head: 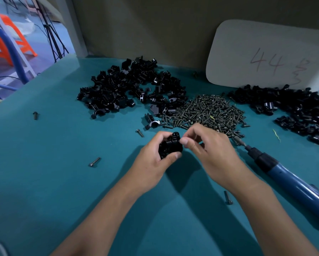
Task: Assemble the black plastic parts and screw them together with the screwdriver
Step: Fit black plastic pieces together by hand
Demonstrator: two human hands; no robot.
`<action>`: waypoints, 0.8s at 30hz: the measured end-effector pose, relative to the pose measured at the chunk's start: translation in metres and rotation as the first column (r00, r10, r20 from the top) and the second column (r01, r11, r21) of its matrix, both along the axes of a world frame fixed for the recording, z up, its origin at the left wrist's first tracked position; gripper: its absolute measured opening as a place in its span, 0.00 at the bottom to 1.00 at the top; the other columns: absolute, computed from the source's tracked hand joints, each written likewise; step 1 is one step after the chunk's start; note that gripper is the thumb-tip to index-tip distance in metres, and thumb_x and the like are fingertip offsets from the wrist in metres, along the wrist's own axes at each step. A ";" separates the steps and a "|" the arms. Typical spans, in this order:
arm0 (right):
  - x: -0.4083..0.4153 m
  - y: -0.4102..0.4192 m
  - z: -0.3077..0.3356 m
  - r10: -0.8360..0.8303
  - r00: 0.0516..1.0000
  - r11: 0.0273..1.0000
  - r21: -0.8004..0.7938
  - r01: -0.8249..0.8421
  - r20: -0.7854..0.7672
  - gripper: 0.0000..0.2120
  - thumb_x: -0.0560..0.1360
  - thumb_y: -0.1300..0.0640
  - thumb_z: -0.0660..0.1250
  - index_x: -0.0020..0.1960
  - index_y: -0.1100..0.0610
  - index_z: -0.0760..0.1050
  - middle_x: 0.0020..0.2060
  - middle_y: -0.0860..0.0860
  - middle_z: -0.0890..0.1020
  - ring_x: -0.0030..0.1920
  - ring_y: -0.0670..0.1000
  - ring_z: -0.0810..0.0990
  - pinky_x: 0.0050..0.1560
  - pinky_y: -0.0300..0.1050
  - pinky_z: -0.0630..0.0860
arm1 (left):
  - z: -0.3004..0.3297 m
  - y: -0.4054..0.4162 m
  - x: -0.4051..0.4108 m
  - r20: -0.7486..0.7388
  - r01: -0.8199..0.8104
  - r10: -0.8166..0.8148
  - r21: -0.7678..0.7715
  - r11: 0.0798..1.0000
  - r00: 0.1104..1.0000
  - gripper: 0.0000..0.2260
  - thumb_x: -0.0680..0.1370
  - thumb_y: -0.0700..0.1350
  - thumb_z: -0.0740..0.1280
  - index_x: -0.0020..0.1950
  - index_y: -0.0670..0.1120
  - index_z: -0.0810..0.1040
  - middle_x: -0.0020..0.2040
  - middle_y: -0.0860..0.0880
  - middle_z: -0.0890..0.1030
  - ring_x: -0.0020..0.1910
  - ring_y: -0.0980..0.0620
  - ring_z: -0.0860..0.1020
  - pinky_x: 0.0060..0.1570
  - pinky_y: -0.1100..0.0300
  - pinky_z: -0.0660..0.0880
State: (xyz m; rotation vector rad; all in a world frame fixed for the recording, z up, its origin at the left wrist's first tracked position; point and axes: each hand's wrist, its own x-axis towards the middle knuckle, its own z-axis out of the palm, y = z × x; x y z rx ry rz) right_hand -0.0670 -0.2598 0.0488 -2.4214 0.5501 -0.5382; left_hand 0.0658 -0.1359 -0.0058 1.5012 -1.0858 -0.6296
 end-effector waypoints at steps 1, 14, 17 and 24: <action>0.001 0.000 -0.001 -0.003 1.000 1.000 -0.022 0.003 -0.011 0.10 0.82 0.50 0.65 0.42 0.48 0.72 0.36 0.42 0.75 0.41 0.41 0.73 0.41 0.32 0.67 | 0.001 0.000 -0.001 0.008 0.000 0.000 -0.001 1.000 1.000 0.12 0.78 0.50 0.70 0.58 0.60 0.73 0.48 0.63 0.79 0.48 0.61 0.78 0.49 0.67 0.73; -0.003 -0.001 -0.002 0.048 0.994 0.999 -0.007 -0.049 -0.095 0.11 0.85 0.46 0.56 0.44 0.46 0.67 0.40 0.37 0.73 0.43 0.38 0.71 0.42 0.32 0.66 | 0.000 0.001 -0.002 0.045 0.017 -0.018 0.014 1.000 0.999 0.11 0.80 0.46 0.70 0.60 0.57 0.73 0.48 0.62 0.79 0.47 0.61 0.77 0.47 0.67 0.74; 0.001 0.004 -0.010 0.004 0.994 0.998 -0.056 -0.010 -0.108 0.20 0.83 0.38 0.49 0.41 0.49 0.66 0.35 0.43 0.71 0.39 0.43 0.70 0.37 0.40 0.64 | 0.000 0.002 -0.002 0.044 0.022 -0.023 0.011 1.000 0.999 0.12 0.80 0.47 0.70 0.60 0.59 0.73 0.49 0.63 0.80 0.49 0.61 0.78 0.49 0.67 0.73; -0.004 -0.006 -0.005 0.060 0.993 0.998 0.033 -0.056 -0.104 0.06 0.82 0.44 0.60 0.47 0.42 0.69 0.44 0.38 0.75 0.47 0.41 0.73 0.45 0.31 0.67 | 0.001 -0.001 0.000 -0.046 0.009 -0.010 -0.018 1.000 0.999 0.14 0.77 0.51 0.70 0.61 0.52 0.74 0.50 0.56 0.80 0.51 0.54 0.78 0.55 0.52 0.75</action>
